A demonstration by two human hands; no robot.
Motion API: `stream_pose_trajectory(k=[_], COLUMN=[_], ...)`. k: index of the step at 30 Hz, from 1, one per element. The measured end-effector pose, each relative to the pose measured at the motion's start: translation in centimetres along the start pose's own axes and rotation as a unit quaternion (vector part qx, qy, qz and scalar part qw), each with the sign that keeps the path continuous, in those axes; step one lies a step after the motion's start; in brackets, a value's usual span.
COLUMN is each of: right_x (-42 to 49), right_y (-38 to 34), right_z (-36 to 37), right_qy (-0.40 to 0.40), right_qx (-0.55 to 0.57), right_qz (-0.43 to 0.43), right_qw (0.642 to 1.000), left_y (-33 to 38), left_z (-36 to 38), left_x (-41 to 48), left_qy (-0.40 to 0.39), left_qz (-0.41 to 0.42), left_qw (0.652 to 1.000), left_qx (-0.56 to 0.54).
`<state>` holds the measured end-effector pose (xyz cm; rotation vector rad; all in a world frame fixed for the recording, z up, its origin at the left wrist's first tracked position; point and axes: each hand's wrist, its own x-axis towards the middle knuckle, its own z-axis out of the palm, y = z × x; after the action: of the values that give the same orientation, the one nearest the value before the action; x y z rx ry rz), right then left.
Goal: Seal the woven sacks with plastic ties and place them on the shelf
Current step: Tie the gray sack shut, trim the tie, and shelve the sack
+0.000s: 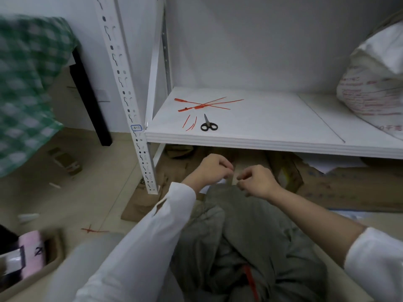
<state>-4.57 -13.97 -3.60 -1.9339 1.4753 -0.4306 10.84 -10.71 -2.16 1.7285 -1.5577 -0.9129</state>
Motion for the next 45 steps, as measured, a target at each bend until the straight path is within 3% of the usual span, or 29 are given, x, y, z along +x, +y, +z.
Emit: stream_pose_trajectory(k=[7, 12, 16, 20, 25, 29, 39, 45], right_x=[-8.6, -11.5, -12.7, -13.8, -13.4, -12.4, -11.6, -10.2], right_y=[4.4, 6.5, 8.8, 10.5, 10.5, 10.5, 10.0, 9.7], right_z=[-0.5, -0.4, 0.3, 2.4, 3.6, 3.2, 4.2, 3.0], right_qy=[-0.112, -0.144, -0.187, -0.273, -0.298, -0.286, -0.29, -0.243], right_qx=[0.025, -0.001, -0.015, -0.117, -0.162, -0.171, -0.192, -0.166], right_qz=[-0.004, -0.054, -0.084, -0.141, -0.189, -0.18, -0.139, -0.118], right_qw=[0.993, 0.988, 0.979, 0.944, 0.922, 0.926, 0.927, 0.949], left_y=[0.3, 0.2, -0.6, -1.2, -1.5, -3.1, -3.2, -2.3], left_z=[6.9, 8.1, 9.4, 10.6, 12.5, 14.7, 15.5, 14.2], left_x=[-8.8, -11.8, -12.3, -11.9, -12.7, -13.1, -13.7, -13.1], left_qy=[-0.106, -0.11, -0.123, -0.195, -0.295, -0.325, -0.323, -0.249], left_qz=[-0.008, -0.001, -0.029, -0.085, -0.119, -0.113, -0.156, -0.13], left_qw=[0.99, 0.992, 0.982, 0.956, 0.907, 0.9, 0.877, 0.873], left_qx=[0.088, 0.061, 0.138, 0.203, 0.277, 0.267, 0.318, 0.4])
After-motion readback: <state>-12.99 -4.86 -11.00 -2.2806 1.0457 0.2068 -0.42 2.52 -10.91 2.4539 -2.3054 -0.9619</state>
